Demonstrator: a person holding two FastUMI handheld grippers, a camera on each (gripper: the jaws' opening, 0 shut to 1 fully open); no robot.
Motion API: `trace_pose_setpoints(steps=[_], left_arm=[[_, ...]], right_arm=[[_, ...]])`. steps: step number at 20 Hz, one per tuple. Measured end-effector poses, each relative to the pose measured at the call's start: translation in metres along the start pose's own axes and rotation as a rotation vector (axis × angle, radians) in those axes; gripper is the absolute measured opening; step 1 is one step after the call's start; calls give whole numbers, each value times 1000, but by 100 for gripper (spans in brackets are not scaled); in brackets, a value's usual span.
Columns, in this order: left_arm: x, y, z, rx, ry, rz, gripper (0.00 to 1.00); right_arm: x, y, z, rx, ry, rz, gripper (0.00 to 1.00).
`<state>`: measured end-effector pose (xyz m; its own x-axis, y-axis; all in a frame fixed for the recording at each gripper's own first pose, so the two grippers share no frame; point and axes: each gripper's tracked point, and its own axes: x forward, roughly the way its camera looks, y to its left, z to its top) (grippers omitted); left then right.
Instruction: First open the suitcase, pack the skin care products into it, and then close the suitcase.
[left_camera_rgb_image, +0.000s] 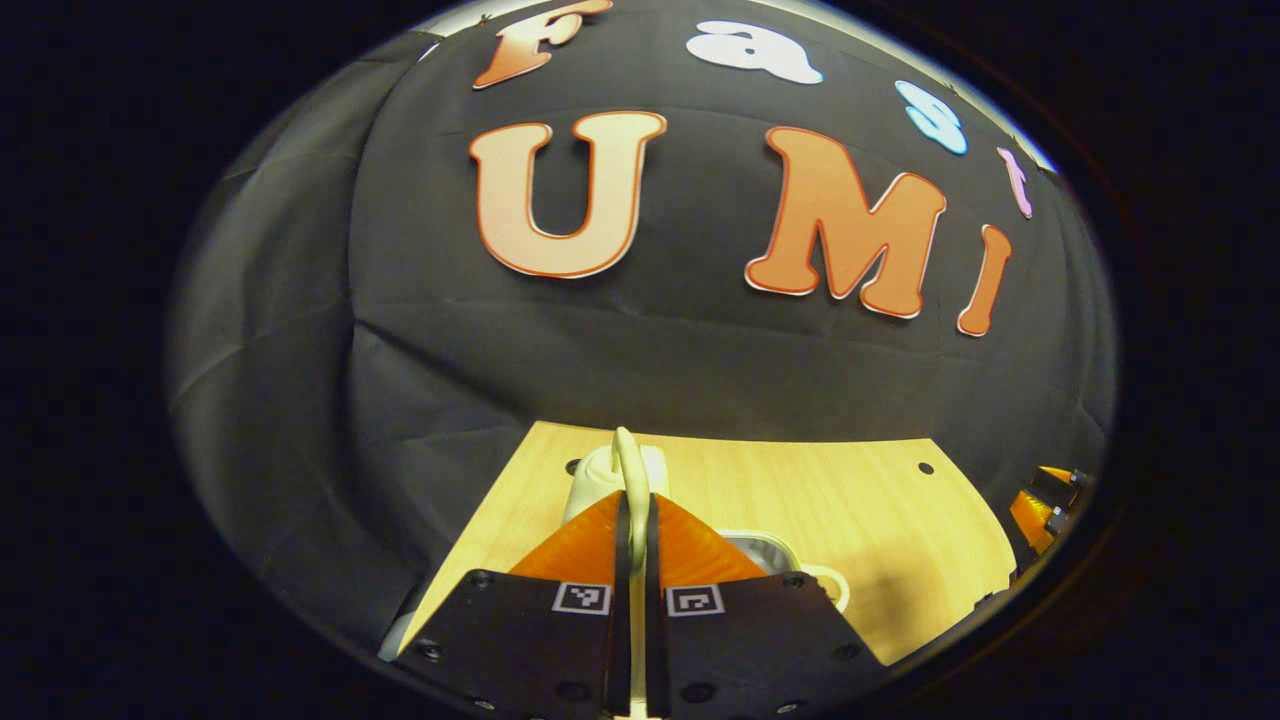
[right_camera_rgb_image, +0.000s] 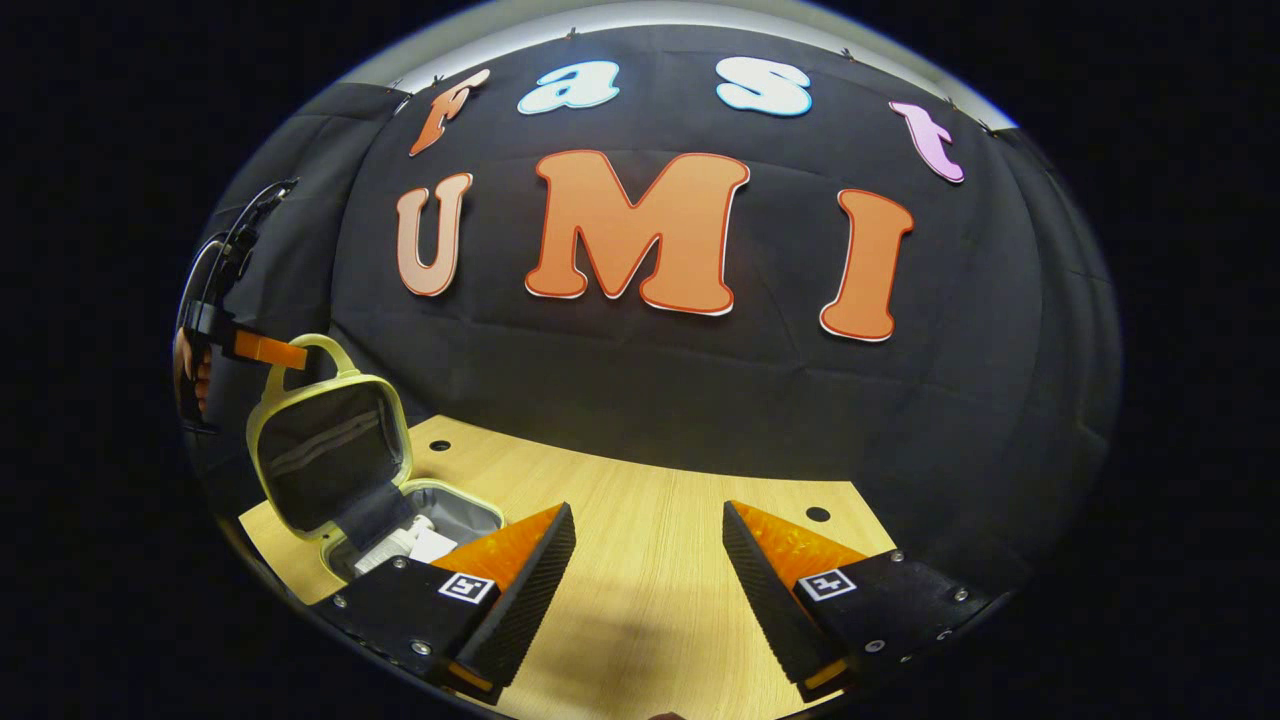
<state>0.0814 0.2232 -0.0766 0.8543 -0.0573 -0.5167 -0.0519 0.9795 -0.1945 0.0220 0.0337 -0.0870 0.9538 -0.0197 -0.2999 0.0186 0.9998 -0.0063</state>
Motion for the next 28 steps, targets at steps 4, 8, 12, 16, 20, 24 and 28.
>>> trace_pose_setpoints(steps=[4, 8, 12, 16, 20, 24, 28], left_arm=[[5, -54, -6, -22, 17, -90, 6], [16, -114, -27, 74, 41, -148, 6], [31, -163, -52, 101, 93, -219, 6], [43, -191, -82, 145, 151, -265, 6], [63, -231, -126, 244, 216, -290, 6], [85, -257, -165, 353, 274, -284, 6], [91, -261, -183, 450, 290, -283, 10]], right_arm=[[-4, -8, -7, 4, 7, -1, 95], [-4, -13, -10, 23, 12, -3, 95], [-7, -21, -15, 20, 16, -11, 95], [-10, -31, -21, 39, 29, -24, 95], [-15, -41, -27, 36, 41, -38, 95], [-19, -52, -32, 29, 46, -61, 95], [-23, -59, -39, 34, 61, -78, 95]])
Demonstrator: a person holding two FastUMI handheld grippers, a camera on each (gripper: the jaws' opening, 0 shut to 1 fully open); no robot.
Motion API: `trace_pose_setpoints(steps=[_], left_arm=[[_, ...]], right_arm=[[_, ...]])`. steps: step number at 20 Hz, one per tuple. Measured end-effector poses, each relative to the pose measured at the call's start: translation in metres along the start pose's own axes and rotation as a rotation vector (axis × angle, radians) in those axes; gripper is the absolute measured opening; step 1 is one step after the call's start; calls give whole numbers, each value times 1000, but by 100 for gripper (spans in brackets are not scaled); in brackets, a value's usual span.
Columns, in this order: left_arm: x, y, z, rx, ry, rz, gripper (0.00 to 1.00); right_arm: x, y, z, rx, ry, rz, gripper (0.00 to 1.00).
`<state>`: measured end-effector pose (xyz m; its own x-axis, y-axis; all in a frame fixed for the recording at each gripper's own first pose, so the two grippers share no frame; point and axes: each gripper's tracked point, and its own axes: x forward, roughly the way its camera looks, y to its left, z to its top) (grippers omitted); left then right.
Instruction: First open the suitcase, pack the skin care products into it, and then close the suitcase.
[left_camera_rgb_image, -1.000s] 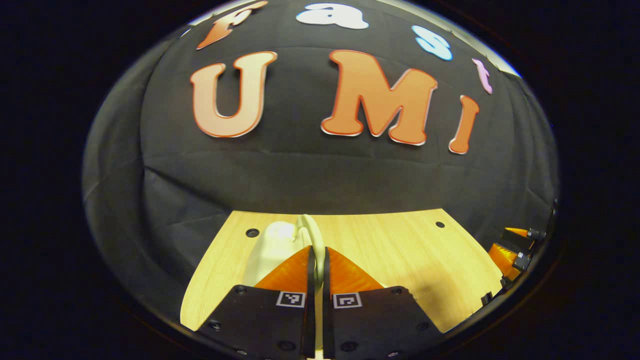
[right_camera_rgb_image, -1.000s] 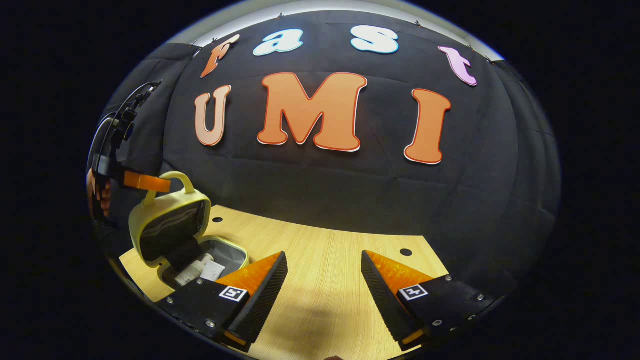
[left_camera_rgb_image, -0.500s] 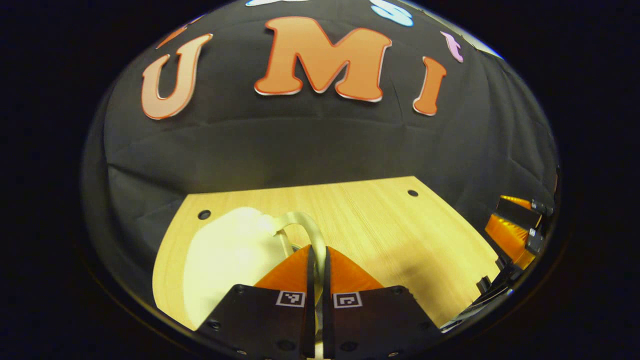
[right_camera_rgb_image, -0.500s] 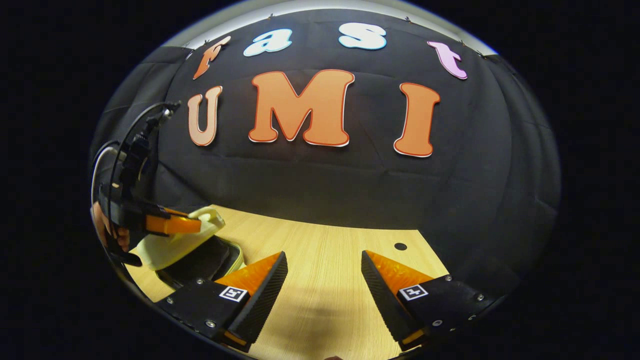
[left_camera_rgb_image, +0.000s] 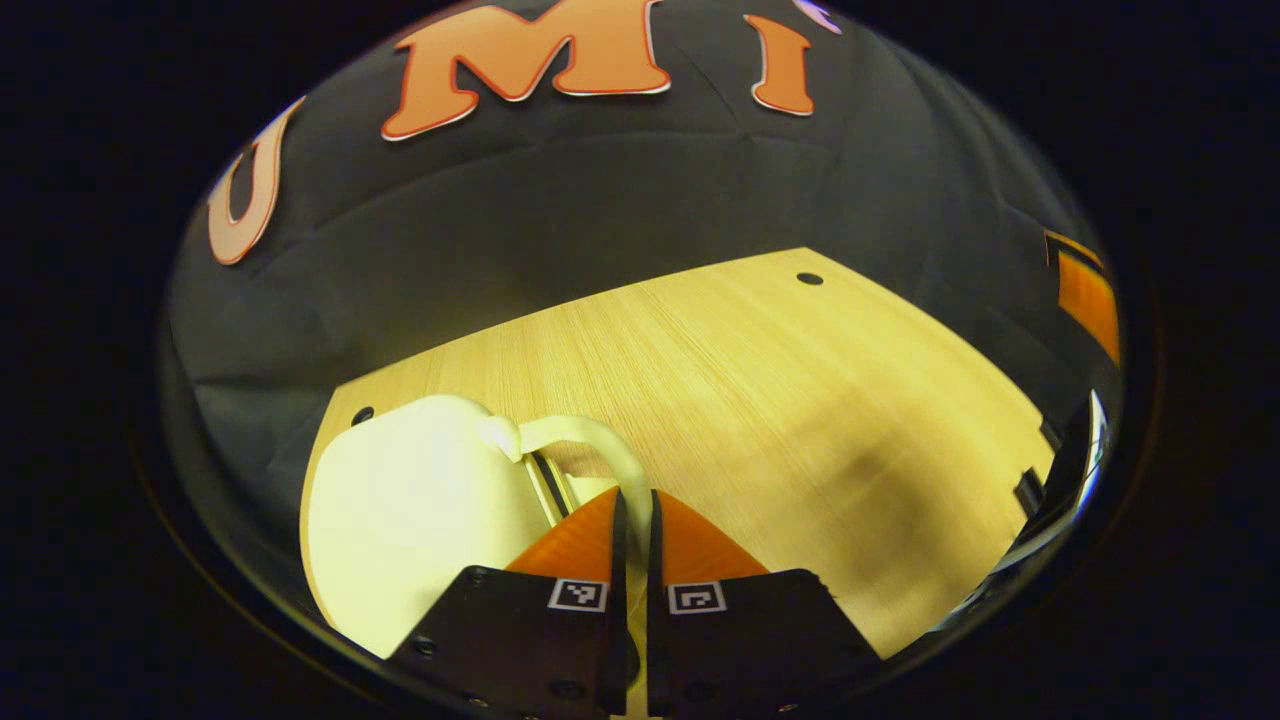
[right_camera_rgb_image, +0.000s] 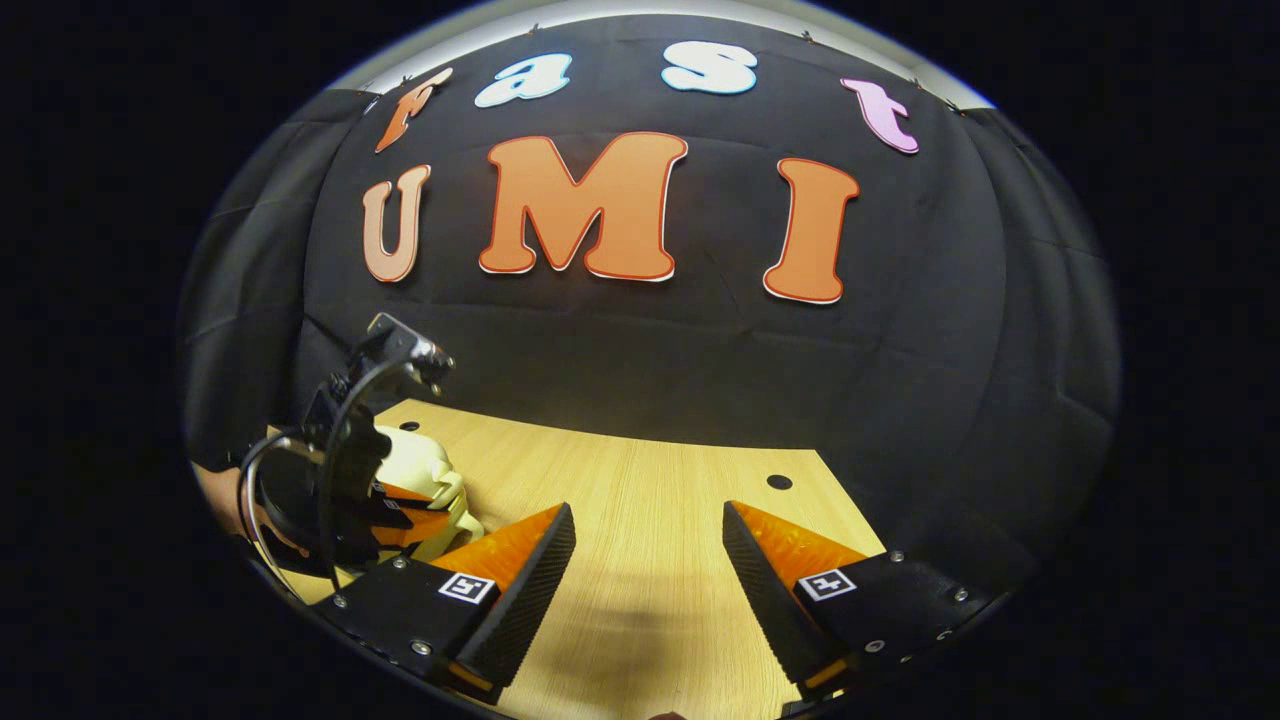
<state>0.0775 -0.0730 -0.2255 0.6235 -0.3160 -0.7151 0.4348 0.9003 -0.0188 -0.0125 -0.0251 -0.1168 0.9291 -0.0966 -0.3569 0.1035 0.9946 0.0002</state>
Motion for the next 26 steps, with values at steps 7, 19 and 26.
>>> trace_pose_setpoints(steps=[7, 19, 26], left_arm=[[-2, -4, -2, 51, -32, 24, 23], [-100, 29, 114, -131, -419, 151, 96], [-167, 71, 143, -257, -605, 282, 99]], right_arm=[[1, -3, -1, 8, -2, -13, 95], [5, 8, 60, 93, -178, -18, 95], [0, 16, 88, 70, -269, -32, 94]])
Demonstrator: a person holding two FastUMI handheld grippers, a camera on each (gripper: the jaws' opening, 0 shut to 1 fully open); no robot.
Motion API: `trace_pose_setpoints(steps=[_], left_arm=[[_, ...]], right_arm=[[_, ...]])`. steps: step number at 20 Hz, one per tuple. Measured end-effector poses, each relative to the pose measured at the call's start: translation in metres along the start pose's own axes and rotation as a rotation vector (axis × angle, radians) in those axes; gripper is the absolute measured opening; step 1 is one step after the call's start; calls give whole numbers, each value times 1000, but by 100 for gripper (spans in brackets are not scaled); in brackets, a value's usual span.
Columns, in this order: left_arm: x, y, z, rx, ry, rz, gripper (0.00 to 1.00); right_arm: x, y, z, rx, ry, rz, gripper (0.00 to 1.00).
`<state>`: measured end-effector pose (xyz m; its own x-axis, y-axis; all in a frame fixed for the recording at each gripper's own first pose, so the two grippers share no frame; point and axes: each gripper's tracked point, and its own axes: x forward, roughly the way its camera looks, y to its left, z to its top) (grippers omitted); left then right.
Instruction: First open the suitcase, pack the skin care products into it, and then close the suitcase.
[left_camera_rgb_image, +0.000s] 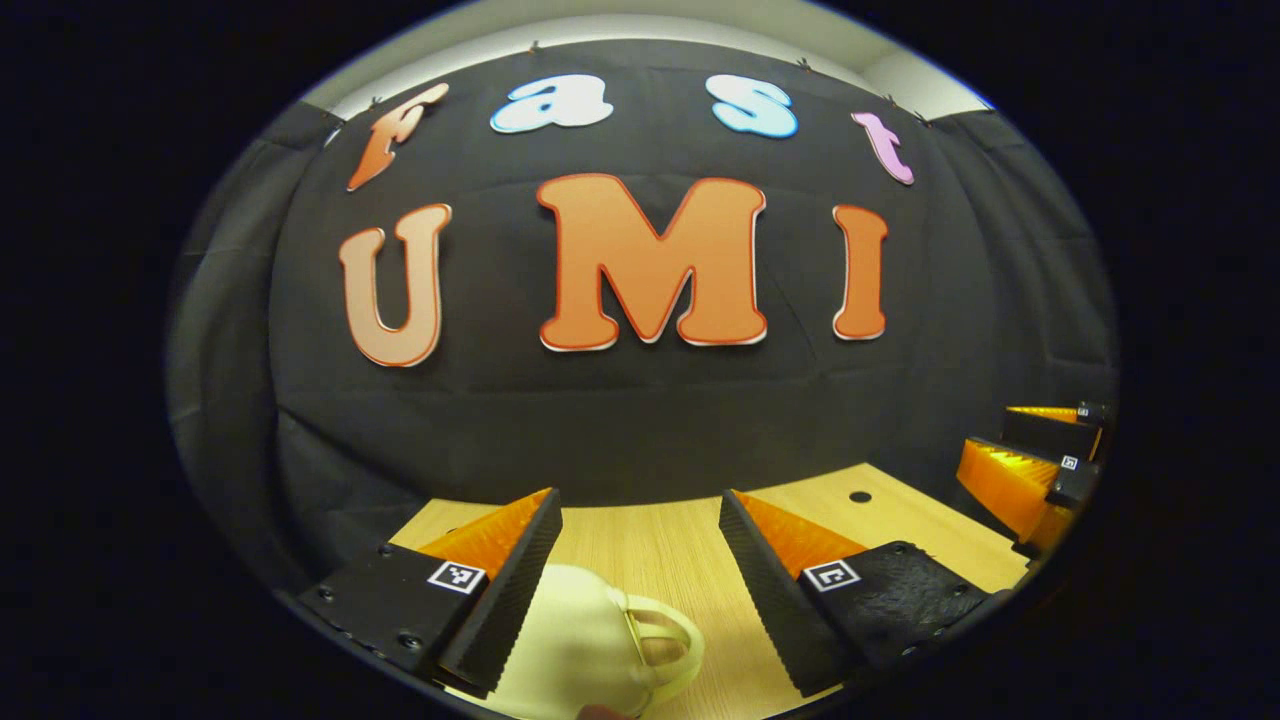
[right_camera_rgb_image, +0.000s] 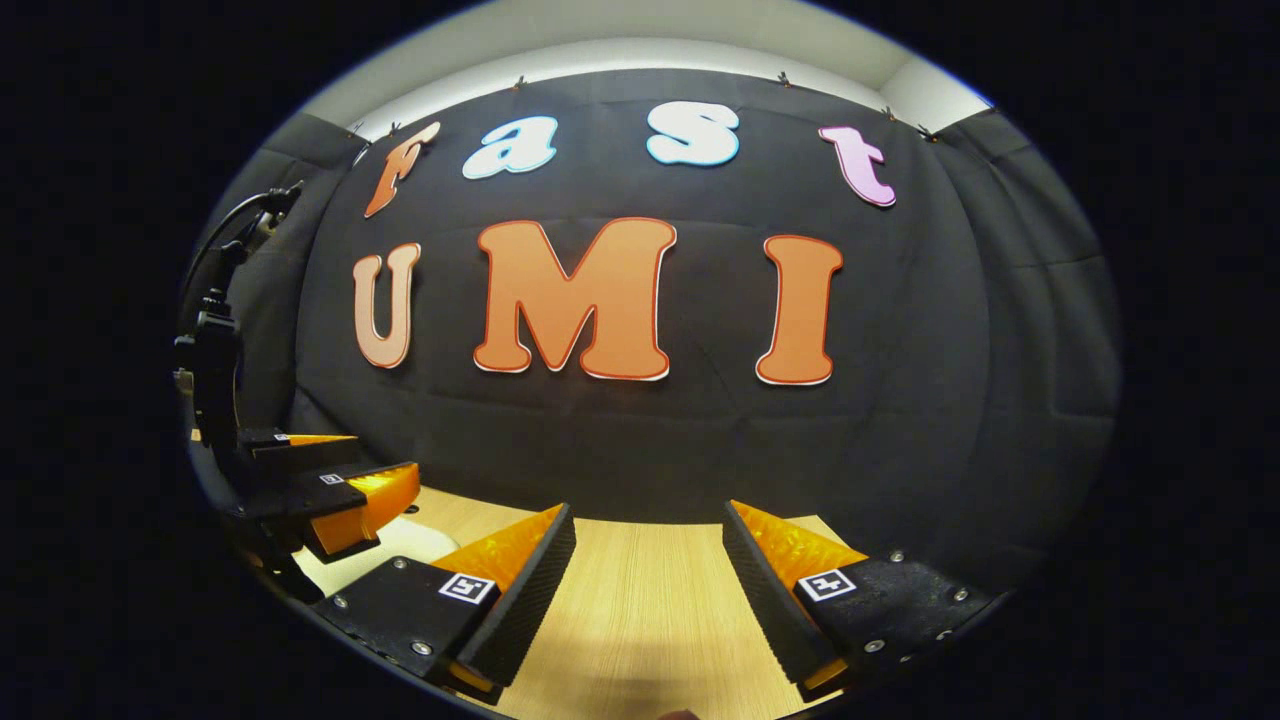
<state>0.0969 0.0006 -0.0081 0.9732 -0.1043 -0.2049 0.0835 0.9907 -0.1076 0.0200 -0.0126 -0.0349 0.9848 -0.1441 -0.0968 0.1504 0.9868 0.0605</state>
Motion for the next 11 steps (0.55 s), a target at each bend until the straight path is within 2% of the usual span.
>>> trace_pose_setpoints(steps=[4, 7, 11], left_arm=[[-5, 7, 6, -1, -14, 14, 99], [-10, 5, 20, -23, -77, 19, 99], [-21, 5, 33, 12, -130, 25, 99]], right_arm=[[1, 5, 4, -5, -30, 15, 95], [2, 5, 3, 5, -28, 15, 95], [5, 10, 8, 16, -39, 27, 95]])
